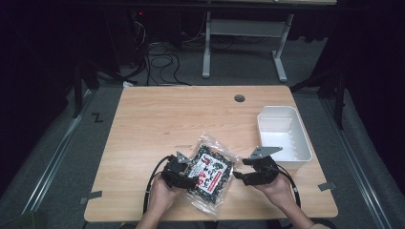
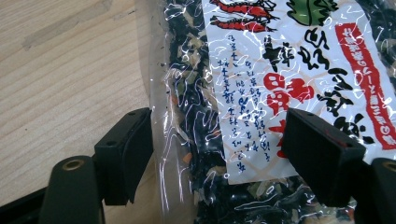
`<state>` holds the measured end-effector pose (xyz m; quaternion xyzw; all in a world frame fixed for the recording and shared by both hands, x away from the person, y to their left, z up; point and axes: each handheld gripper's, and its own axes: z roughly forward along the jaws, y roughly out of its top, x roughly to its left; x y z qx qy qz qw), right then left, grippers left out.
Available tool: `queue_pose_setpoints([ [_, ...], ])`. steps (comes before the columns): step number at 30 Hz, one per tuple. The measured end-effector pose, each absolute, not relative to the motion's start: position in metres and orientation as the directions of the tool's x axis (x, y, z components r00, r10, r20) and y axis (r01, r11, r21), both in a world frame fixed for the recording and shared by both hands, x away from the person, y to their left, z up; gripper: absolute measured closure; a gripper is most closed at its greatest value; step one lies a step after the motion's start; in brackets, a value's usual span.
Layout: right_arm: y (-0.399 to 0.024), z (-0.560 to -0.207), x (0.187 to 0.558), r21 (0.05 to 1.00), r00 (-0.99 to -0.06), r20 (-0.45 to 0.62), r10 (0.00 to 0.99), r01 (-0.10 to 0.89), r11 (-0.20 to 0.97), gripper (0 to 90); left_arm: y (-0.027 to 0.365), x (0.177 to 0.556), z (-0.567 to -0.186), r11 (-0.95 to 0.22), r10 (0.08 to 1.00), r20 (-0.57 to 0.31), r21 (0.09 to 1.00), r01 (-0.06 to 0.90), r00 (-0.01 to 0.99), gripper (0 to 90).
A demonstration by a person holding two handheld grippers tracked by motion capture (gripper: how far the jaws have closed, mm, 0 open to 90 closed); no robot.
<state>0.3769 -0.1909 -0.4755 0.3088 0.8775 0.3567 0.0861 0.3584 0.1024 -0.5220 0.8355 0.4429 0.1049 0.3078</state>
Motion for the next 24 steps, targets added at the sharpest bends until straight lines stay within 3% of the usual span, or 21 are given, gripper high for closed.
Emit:
queue_pose_setpoints([
  [6,-0.173,-0.469,0.396,0.645,-0.793,0.045,0.608,0.488,0.588,36.0,0.097,0.356,-0.520,-0.470,0.793,-0.023,0.613,0.635,0.609,24.9],
  [24,-0.134,-0.489,0.452,0.481,-0.737,0.072,0.672,0.616,0.624,31.6,0.098,0.358,-0.520,-0.456,0.805,-0.035,0.601,0.656,0.592,22.0],
])
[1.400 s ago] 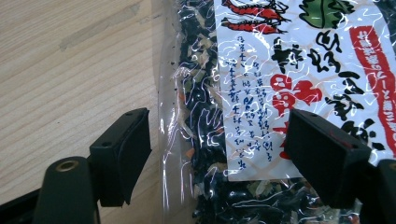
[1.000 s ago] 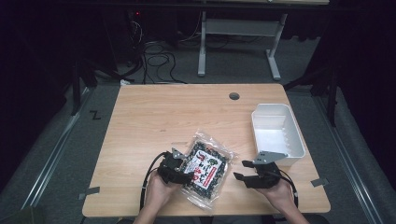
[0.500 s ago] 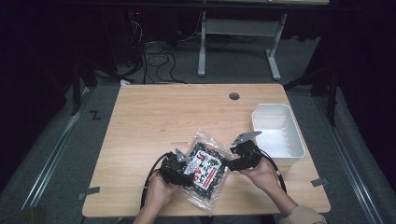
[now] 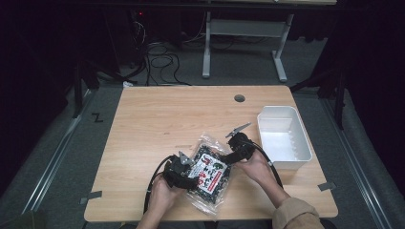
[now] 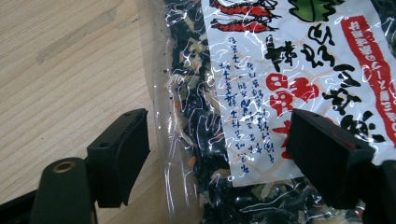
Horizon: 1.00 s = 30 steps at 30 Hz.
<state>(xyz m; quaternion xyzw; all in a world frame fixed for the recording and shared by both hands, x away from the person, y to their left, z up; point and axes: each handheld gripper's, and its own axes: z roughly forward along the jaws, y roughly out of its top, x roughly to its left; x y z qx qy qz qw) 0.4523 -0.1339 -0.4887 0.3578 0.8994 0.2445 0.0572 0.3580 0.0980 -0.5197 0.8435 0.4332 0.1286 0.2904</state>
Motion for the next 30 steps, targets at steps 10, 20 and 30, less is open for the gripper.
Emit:
queue_pose_setpoints([
  [10,-0.129,-0.501,0.446,0.415,-0.767,0.081,0.637,0.606,0.678,34.2,0.103,0.359,-0.519,-0.440,0.832,-0.009,0.601,0.668,0.555,20.7],
  [20,-0.136,-0.501,0.431,0.372,-0.791,0.114,0.602,0.595,0.712,33.7,0.109,0.363,-0.518,-0.416,0.862,0.019,0.595,0.687,0.506,20.3],
  [30,-0.141,-0.501,0.435,0.365,-0.750,0.146,0.646,0.647,0.669,39.3,0.110,0.362,-0.519,-0.410,0.864,0.013,0.600,0.687,0.504,20.5],
])
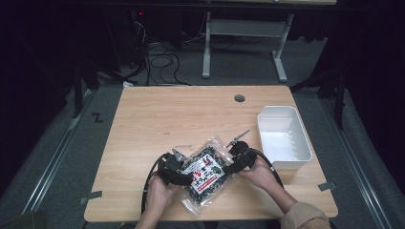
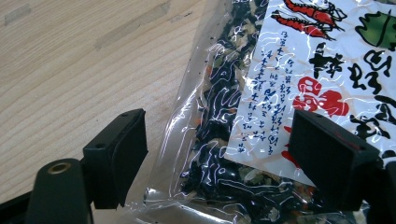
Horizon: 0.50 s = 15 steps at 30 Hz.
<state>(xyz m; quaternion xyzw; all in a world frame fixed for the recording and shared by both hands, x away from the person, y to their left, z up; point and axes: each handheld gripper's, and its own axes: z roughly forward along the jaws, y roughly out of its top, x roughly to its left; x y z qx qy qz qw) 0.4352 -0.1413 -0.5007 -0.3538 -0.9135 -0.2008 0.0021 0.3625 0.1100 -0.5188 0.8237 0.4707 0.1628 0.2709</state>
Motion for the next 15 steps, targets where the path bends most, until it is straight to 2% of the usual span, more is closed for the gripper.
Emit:
queue_pose_setpoints([
  [3,-0.1434,-0.5012,0.4372,0.376,-0.753,0.151,0.640,0.643,0.667,40.8,0.1096,0.3619,-0.5187,-0.413,0.863,0.018,0.601,0.684,0.505,20.8],
  [4,-0.1439,-0.5007,0.4372,0.374,-0.749,0.148,0.646,0.647,0.664,47.7,0.1097,0.3618,-0.5187,-0.413,0.863,0.017,0.601,0.684,0.505,20.9],
  [6,-0.1438,-0.5003,0.4369,0.363,-0.749,0.137,0.648,0.647,0.671,54.5,0.1096,0.3616,-0.5187,-0.413,0.863,0.018,0.602,0.684,0.506,21.1],
  [10,-0.1448,-0.4993,0.4378,0.349,-0.749,0.141,0.648,0.650,0.675,60.0,0.1094,0.3609,-0.5187,-0.413,0.863,0.020,0.605,0.681,0.505,21.8],
  [11,-0.1467,-0.4986,0.4389,0.349,-0.749,0.135,0.649,0.649,0.676,67.6,0.1096,0.3607,-0.5189,-0.409,0.864,0.016,0.606,0.682,0.504,22.4],
  [15,-0.1492,-0.4971,0.4398,0.353,-0.742,0.145,0.655,0.657,0.666,74.7,0.1101,0.3611,-0.5190,-0.405,0.864,0.010,0.606,0.684,0.503,22.5],
])
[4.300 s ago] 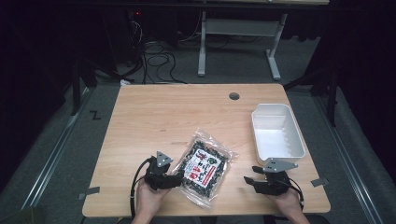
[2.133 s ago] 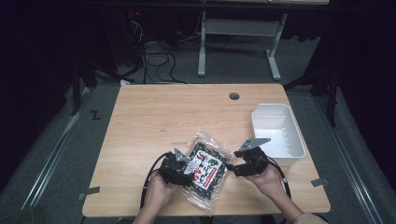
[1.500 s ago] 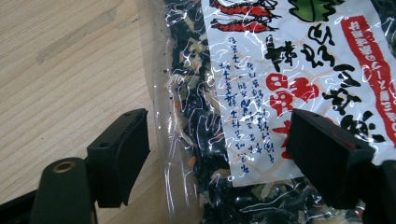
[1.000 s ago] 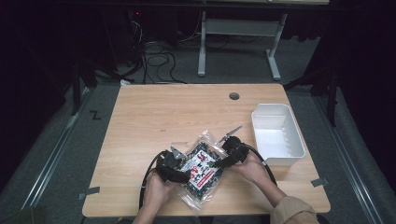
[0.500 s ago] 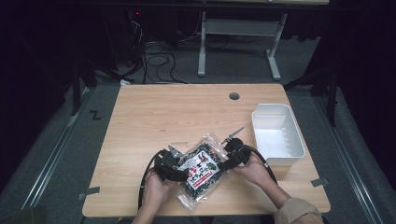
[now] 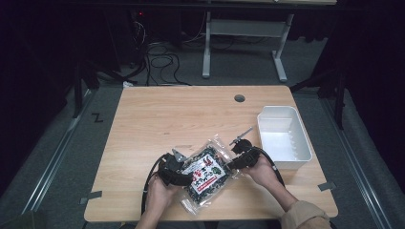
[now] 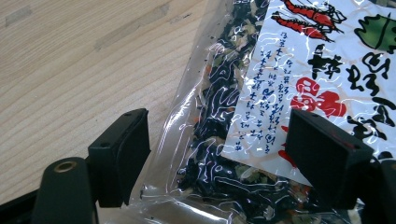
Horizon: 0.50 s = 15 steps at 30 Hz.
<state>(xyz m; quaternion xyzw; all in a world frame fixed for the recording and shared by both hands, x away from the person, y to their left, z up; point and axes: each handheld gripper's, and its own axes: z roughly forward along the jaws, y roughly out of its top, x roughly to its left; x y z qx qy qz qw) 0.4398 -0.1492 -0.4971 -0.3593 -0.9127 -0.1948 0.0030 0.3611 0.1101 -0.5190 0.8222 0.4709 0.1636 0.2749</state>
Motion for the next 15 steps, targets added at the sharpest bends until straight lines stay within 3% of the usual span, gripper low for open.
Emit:
queue_pose_setpoints([
  [6,-0.149,-0.493,0.437,0.385,-0.761,0.125,0.636,0.629,0.676,85.0,0.111,0.361,-0.520,-0.397,0.866,0.000,0.609,0.687,0.500,22.6],
  [15,-0.153,-0.477,0.432,0.446,-0.775,0.090,0.626,0.593,0.670,87.3,0.113,0.358,-0.518,-0.366,0.871,-0.029,0.627,0.688,0.490,23.9],
])
